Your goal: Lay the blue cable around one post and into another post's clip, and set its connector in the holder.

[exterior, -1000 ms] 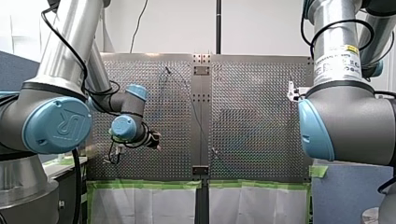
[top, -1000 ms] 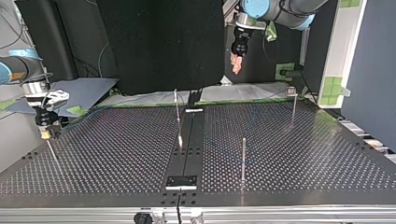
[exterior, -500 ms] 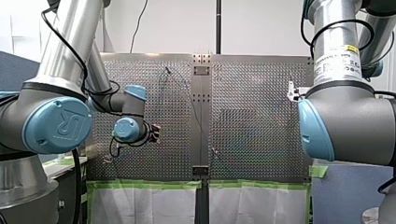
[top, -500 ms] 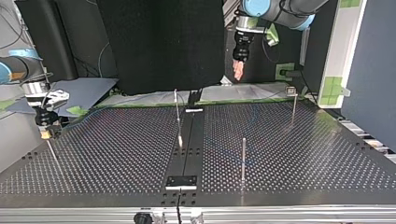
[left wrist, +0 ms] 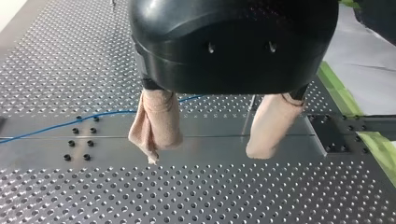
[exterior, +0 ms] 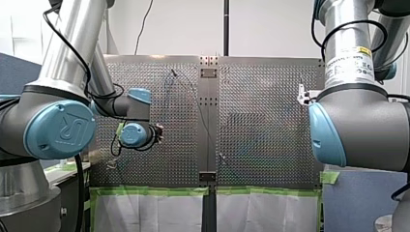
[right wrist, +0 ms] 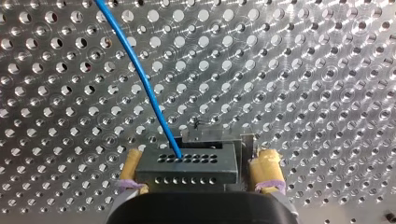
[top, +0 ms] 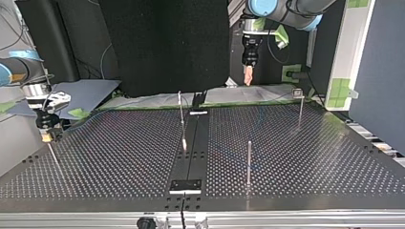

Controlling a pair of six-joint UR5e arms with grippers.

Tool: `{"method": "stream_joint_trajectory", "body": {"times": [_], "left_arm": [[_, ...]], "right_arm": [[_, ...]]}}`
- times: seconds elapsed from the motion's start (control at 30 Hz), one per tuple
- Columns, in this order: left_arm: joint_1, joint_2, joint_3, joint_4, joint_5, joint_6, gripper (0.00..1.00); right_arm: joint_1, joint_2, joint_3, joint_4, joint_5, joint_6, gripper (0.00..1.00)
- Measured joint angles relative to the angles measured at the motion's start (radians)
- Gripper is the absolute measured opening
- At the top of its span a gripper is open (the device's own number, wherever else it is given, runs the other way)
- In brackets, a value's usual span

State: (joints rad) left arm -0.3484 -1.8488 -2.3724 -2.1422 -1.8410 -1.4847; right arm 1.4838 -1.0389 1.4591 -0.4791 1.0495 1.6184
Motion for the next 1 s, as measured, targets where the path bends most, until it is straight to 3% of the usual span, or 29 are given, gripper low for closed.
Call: {"method": "stream_joint_trajectory", "body": {"times": [1.0], "left_arm": [[0.0,0.0,0.0,-0.001,0.0,0.01,1.0]], "right_arm": [[0.0,0.0,0.0,0.0,0.0,0.0,0.98]]}}
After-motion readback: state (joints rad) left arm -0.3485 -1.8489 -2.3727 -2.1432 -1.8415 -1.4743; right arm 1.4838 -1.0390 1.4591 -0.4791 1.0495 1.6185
